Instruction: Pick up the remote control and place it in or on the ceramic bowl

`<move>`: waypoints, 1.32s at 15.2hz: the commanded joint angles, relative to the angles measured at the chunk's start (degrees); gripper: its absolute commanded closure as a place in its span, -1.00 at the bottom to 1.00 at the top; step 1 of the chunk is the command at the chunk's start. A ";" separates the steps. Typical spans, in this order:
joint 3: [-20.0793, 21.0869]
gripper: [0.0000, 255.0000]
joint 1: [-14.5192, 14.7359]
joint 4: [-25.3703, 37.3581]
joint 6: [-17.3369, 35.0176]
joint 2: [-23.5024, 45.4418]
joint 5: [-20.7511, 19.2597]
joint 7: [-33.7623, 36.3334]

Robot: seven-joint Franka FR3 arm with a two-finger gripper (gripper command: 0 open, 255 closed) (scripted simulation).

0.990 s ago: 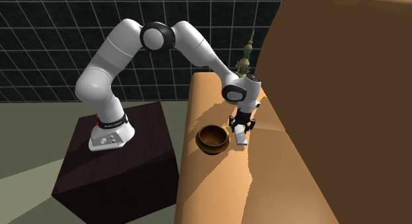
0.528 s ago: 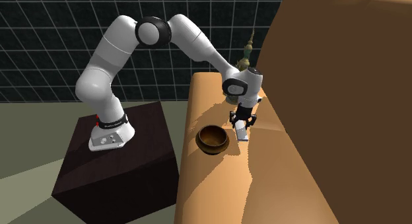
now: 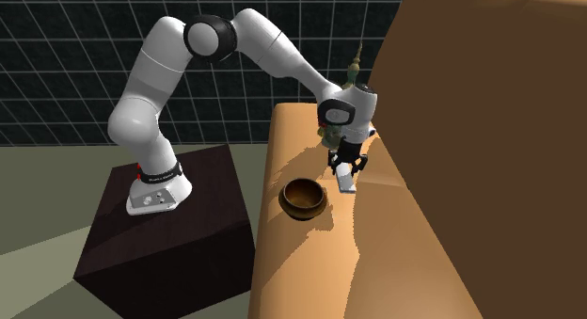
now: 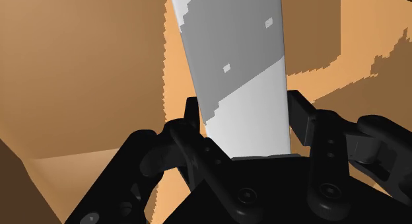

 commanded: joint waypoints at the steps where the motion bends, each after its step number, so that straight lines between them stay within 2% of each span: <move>1: -0.28 1.00 0.18 -0.10 -1.05 -1.17 -0.34 0.14; 20: -2.08 1.00 1.29 2.51 -11.07 -8.83 -3.02 1.59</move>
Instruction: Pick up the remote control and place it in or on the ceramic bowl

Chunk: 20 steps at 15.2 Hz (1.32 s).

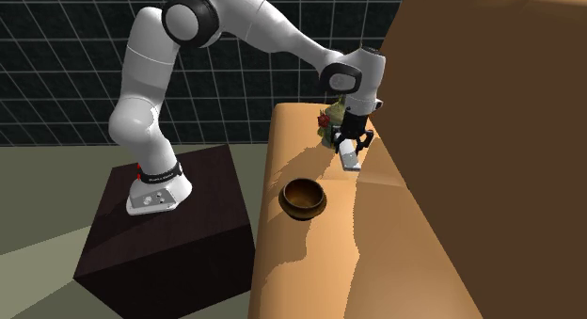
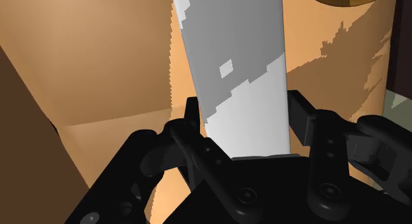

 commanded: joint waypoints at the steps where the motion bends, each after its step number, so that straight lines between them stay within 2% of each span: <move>1: -0.46 1.00 0.08 -2.99 0.86 -2.15 -0.47 -0.54; 9: -4.00 1.00 -0.22 -24.12 8.57 -16.24 -4.67 -4.21; 15: -7.50 1.00 -2.01 -37.73 12.65 -26.79 -10.05 -6.61; 20: -7.22 1.00 -2.29 -38.84 16.40 -23.83 -8.26 -7.83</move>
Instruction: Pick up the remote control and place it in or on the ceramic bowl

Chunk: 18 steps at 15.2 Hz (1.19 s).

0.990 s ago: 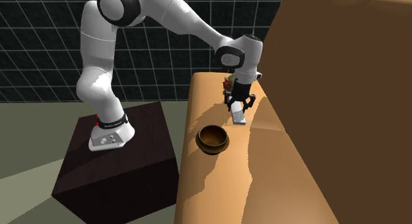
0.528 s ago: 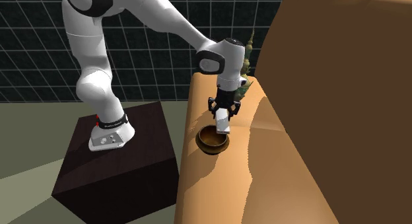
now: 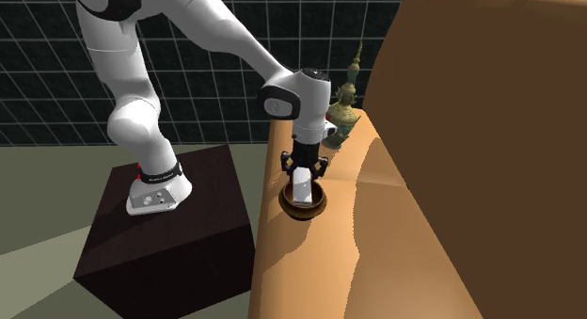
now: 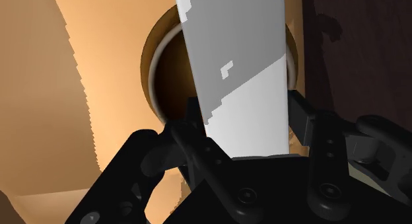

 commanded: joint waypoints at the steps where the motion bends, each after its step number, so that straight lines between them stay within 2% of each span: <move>1: 0.09 1.00 -0.13 -0.51 1.49 1.04 0.66 -0.52; 8: 0.96 1.00 -0.75 -1.40 6.50 5.67 3.81 -2.63; 16: 0.97 1.00 -0.76 -1.40 6.50 5.66 3.80 -2.63; 17: 0.97 -1.00 -0.76 -1.40 6.50 5.67 3.81 -2.64; 18: 0.97 -1.00 -0.76 -1.40 6.50 5.67 3.81 -2.64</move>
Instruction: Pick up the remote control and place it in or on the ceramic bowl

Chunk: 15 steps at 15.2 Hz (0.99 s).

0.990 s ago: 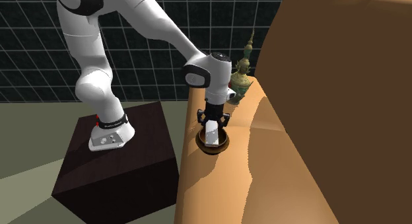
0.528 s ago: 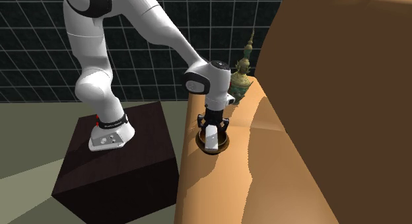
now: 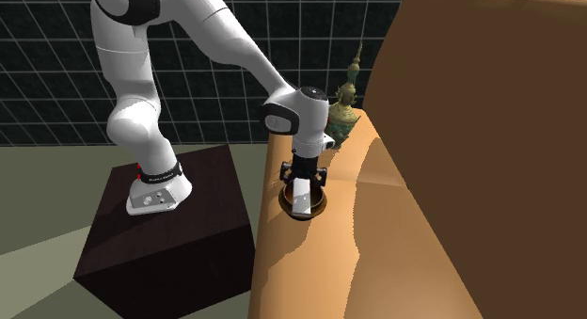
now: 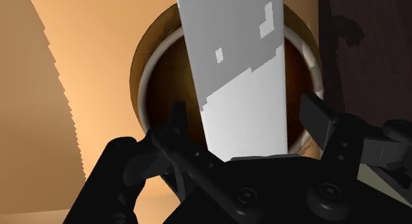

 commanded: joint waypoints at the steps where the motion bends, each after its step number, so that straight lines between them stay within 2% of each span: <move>1: 0.00 -1.00 0.00 0.00 0.00 0.00 0.00 0.00; 4: 0.00 -1.00 0.00 0.00 0.00 0.00 0.00 0.00; 8: -1.06 -1.00 0.93 2.07 -7.05 -5.58 -3.75 2.66; 15: -1.02 -1.00 0.88 2.07 -7.05 -5.58 -3.76 2.67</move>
